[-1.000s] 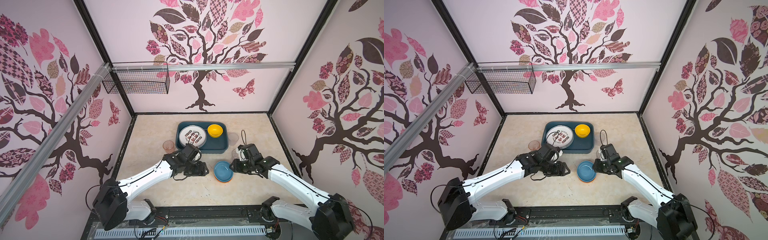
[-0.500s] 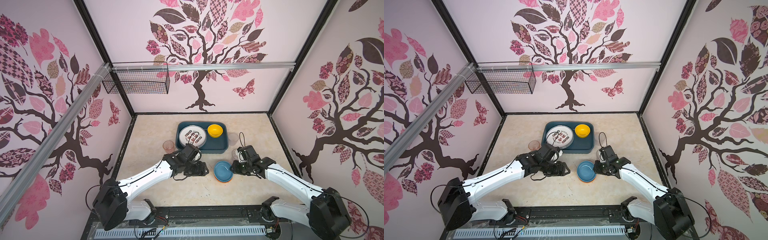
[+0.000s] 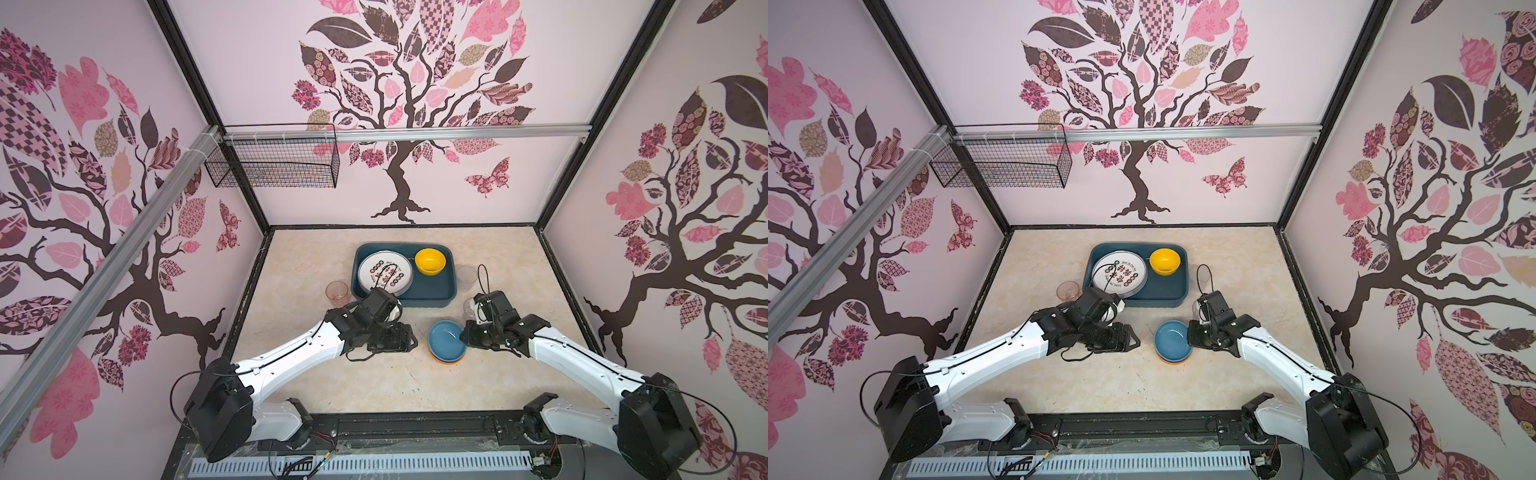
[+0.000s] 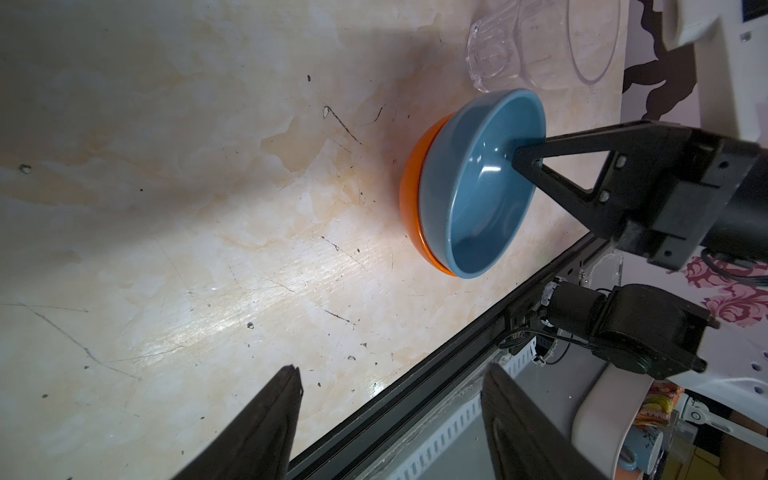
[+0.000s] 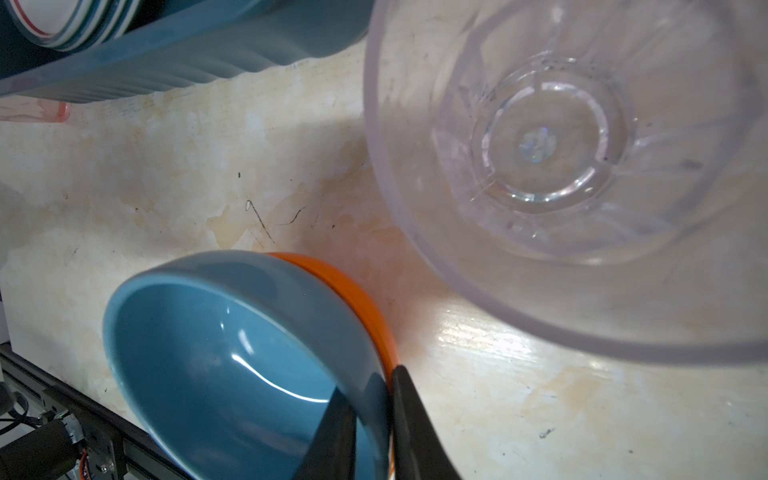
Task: Place the mixed dishes into the plastic bin
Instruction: 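Grasp the grey-blue bowl rim with the right gripper and lift it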
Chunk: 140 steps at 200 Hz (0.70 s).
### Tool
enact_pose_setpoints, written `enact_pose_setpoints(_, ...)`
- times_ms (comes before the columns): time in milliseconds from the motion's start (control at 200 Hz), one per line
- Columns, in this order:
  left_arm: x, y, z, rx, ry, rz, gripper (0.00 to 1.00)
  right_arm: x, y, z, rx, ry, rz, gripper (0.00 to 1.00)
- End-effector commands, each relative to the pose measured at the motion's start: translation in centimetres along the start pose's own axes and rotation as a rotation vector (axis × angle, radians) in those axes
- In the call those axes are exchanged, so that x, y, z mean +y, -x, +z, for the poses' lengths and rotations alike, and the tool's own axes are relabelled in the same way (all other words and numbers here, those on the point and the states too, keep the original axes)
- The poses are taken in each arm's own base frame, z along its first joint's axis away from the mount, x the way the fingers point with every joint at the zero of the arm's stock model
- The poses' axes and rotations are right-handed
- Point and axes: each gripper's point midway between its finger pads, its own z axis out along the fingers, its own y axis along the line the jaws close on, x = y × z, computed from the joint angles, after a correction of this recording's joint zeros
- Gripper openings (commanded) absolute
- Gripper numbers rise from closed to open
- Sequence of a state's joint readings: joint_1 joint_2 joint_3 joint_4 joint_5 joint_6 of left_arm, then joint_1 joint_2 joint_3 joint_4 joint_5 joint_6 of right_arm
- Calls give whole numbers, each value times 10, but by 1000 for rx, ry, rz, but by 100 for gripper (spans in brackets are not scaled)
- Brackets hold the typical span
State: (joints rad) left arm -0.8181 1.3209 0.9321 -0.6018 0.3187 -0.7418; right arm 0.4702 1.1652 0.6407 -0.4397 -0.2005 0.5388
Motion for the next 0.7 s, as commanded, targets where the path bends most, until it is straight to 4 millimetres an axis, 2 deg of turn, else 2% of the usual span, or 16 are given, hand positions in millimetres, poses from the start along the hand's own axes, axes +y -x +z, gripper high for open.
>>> enact_pose_setpoints(0, 4, -3, 0, -12, -3, -3, 72, 2, 3, -4, -3, -21, -17, 17)
enact_pose_setpoints(325, 7, -4, -1, -17, -5, -12, 72, 8, 9, -14, -20, -31, -50, 11)
enact_pose_setpoints(695, 9, -1, -7, -42, -3, -17, 72, 20, 12, -29, -8, -30, -97, 10)
